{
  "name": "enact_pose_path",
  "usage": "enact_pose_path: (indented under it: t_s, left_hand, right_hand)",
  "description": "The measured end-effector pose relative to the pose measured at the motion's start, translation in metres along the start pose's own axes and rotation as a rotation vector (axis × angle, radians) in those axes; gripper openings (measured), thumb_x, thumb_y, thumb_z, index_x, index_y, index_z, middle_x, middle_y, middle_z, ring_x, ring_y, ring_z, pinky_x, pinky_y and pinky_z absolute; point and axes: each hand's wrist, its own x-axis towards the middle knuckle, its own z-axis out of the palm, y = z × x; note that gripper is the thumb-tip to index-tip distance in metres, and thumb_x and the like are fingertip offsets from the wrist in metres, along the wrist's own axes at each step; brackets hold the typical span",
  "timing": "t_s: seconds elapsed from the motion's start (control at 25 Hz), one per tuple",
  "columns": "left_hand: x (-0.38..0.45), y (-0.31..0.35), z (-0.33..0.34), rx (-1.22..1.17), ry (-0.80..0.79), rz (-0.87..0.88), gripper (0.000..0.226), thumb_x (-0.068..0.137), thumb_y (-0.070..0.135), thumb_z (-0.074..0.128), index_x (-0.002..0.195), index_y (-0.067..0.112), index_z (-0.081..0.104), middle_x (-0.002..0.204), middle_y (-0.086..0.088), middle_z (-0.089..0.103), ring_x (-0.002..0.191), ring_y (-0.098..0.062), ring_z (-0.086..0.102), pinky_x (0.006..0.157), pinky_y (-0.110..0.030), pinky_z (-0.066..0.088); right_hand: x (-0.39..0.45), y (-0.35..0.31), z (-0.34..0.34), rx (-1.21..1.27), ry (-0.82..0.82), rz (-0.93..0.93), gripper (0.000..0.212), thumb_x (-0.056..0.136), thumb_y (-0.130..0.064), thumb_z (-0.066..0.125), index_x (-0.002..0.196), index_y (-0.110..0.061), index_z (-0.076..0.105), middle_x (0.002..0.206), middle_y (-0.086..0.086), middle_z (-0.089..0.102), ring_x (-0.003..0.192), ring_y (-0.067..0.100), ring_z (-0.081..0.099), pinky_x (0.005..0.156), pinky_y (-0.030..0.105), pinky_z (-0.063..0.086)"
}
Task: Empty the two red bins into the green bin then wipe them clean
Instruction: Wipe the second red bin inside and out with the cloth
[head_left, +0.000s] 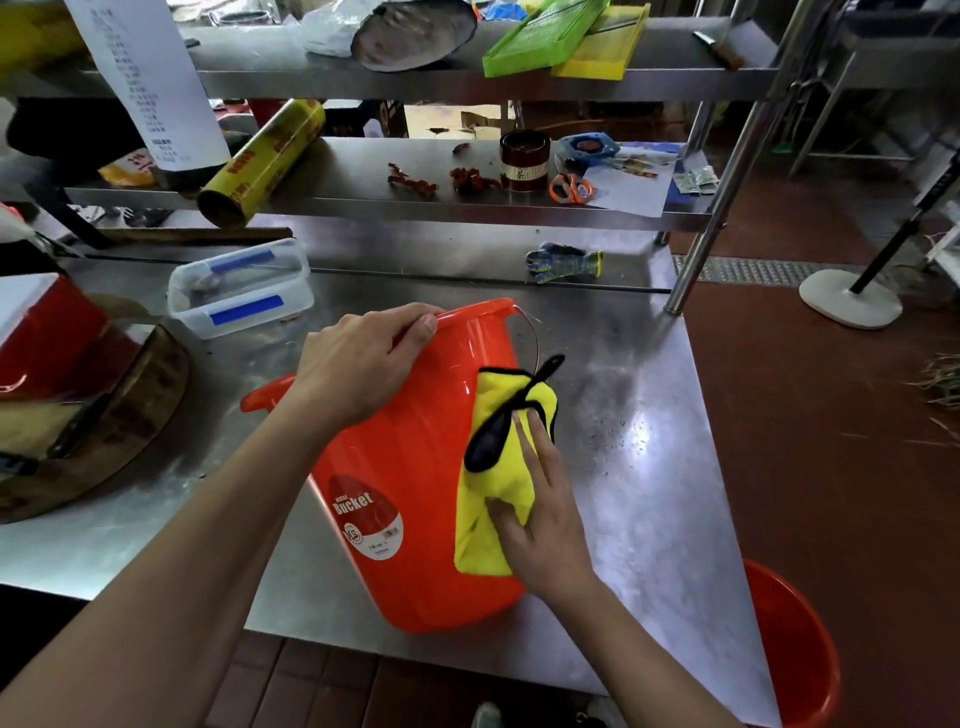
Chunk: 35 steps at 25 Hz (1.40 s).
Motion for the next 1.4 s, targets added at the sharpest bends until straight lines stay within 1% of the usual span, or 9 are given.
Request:
enact_pose_path:
  t_s: [0.2,0.44,0.56,0.64,0.72,0.84,1.0,1.16,1.4]
  left_hand:
    - [-0.004,0.000,0.004,0.001,0.038,0.043,0.051,0.101,0.062,0.018,0.138,0.047,0.051,0.121,0.002,0.071,0.110,-0.031,0.064,0.082,-0.044,0.044]
    - [-0.010,-0.023,-0.001,-0.057,0.040,-0.024,0.045,0.104,0.060,0.023,0.136,0.048,0.052,0.123,0.002,0.069,0.114,-0.031,0.062,0.082,-0.045,0.042]
    - [-0.012,-0.034,-0.002,-0.090,0.055,-0.055,0.056,0.097,0.066,0.017,0.137,0.047,0.052,0.121,0.004,0.070,0.113,-0.029,0.063,0.087,-0.048,0.047]
    - [-0.014,-0.040,-0.001,-0.092,0.062,-0.062,0.055,0.100,0.065,0.019,0.139,0.045,0.052,0.120,0.005,0.070,0.111,-0.026,0.064,0.088,-0.048,0.048]
    - [-0.015,-0.044,0.000,-0.094,0.060,-0.074,0.050,0.104,0.062,0.022,0.140,0.044,0.051,0.118,0.004,0.070,0.108,-0.025,0.064,0.088,-0.047,0.048]
    - [-0.017,-0.040,0.002,-0.083,0.063,-0.050,0.054,0.101,0.066,0.018,0.140,0.047,0.049,0.117,0.005,0.070,0.105,-0.024,0.065,0.090,-0.049,0.051]
    - [-0.014,-0.029,0.002,-0.042,0.053,-0.015,0.049,0.103,0.060,0.021,0.141,0.047,0.049,0.118,0.004,0.070,0.106,-0.024,0.065,0.081,-0.039,0.043]
    - [-0.014,-0.023,0.002,-0.040,0.058,0.014,0.051,0.103,0.064,0.018,0.141,0.049,0.049,0.118,0.004,0.070,0.106,-0.024,0.065,0.079,-0.037,0.040]
    - [-0.024,-0.008,0.002,-0.022,0.067,0.038,0.057,0.096,0.065,0.016,0.139,0.051,0.050,0.117,0.006,0.071,0.108,-0.028,0.065,0.082,-0.043,0.041]
  right_hand:
    - [0.064,-0.032,0.009,-0.061,0.028,-0.072,0.084,0.085,-0.031,0.054,0.159,-0.038,0.015,0.168,0.001,0.017,0.155,0.015,0.014,0.120,0.049,0.029]
    - [0.065,-0.033,0.020,-0.087,0.004,-0.101,0.082,0.083,-0.030,0.054,0.159,-0.035,0.022,0.167,-0.002,0.020,0.154,0.013,0.018,0.118,0.049,0.031]
    - [0.050,-0.017,0.019,-0.020,-0.003,-0.015,0.079,0.085,-0.031,0.051,0.159,-0.035,0.023,0.166,-0.007,0.022,0.152,0.008,0.020,0.117,0.047,0.034]
    - [0.035,-0.003,0.017,0.025,-0.008,0.035,0.075,0.088,-0.033,0.049,0.158,-0.037,0.024,0.165,-0.011,0.024,0.152,0.006,0.021,0.117,0.046,0.035]
    - [0.018,0.010,0.013,0.087,-0.019,0.110,0.072,0.089,-0.035,0.048,0.157,-0.041,0.026,0.162,-0.014,0.030,0.150,0.008,0.028,0.115,0.047,0.037]
    - [-0.005,0.027,0.009,0.139,-0.007,0.220,0.062,0.092,-0.041,0.046,0.153,-0.038,0.034,0.154,-0.012,0.042,0.143,0.010,0.040,0.111,0.048,0.042]
    - [-0.020,0.037,0.006,0.177,0.019,0.283,0.055,0.094,-0.047,0.045,0.147,-0.032,0.045,0.140,-0.014,0.055,0.131,0.005,0.051,0.105,0.045,0.047]
    - [-0.007,0.032,0.008,0.176,0.032,0.298,0.057,0.092,-0.045,0.045,0.148,-0.032,0.043,0.141,-0.009,0.054,0.132,0.010,0.051,0.105,0.048,0.046]
    - [0.055,-0.013,0.008,0.133,0.078,0.105,0.068,0.091,-0.040,0.049,0.156,-0.029,0.032,0.158,0.000,0.038,0.147,0.016,0.034,0.117,0.048,0.034]
